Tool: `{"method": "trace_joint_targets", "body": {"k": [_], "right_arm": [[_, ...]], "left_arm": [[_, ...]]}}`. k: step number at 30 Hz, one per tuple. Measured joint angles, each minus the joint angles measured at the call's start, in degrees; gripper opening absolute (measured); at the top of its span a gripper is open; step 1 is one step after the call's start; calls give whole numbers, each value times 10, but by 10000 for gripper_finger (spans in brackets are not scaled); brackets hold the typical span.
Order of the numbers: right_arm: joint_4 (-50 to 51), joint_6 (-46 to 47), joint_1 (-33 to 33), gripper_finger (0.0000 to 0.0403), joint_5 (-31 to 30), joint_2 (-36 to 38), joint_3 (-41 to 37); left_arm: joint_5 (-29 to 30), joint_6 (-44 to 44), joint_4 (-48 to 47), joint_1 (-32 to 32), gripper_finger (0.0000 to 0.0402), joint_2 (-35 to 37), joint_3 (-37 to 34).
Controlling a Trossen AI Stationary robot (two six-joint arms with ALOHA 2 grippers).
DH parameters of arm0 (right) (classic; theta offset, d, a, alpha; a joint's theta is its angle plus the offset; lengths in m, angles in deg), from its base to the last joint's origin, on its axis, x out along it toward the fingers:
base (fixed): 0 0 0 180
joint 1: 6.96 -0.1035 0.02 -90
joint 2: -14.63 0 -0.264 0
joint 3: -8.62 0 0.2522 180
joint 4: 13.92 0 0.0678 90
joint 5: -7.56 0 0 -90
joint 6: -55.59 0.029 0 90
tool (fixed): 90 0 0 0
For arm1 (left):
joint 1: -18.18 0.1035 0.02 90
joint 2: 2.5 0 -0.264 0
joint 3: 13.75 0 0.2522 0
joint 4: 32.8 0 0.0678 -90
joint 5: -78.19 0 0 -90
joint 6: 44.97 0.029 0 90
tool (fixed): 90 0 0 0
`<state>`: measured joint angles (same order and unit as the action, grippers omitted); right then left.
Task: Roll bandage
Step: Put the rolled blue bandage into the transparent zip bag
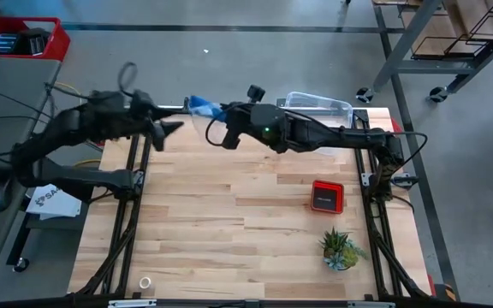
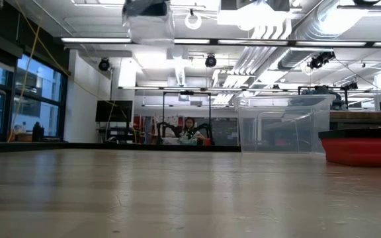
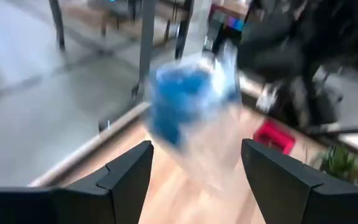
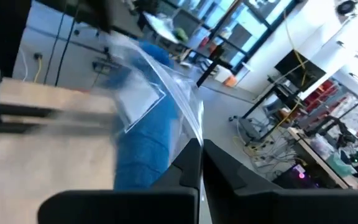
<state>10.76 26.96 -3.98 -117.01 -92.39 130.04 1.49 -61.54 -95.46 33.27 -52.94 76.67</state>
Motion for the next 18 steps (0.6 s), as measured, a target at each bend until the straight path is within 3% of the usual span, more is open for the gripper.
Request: {"method": "trace_joint_targets", "body": {"k": [6,10,14,18], "right_arm": [[-14,1,7,0,-32,0,0],[-6,5,15,0,-51,0,0],[24,59,21,0,-50,0,0],[67,120,30,0,-40,0,0]], "left_arm": [[91,-55,65,-53,241,-34,-80],[227,-85,147,-111,241,-36,-118],[374,-66,163,-161,241,-50,-123],[426,-57,182,-175,241,-72,-123]]}}
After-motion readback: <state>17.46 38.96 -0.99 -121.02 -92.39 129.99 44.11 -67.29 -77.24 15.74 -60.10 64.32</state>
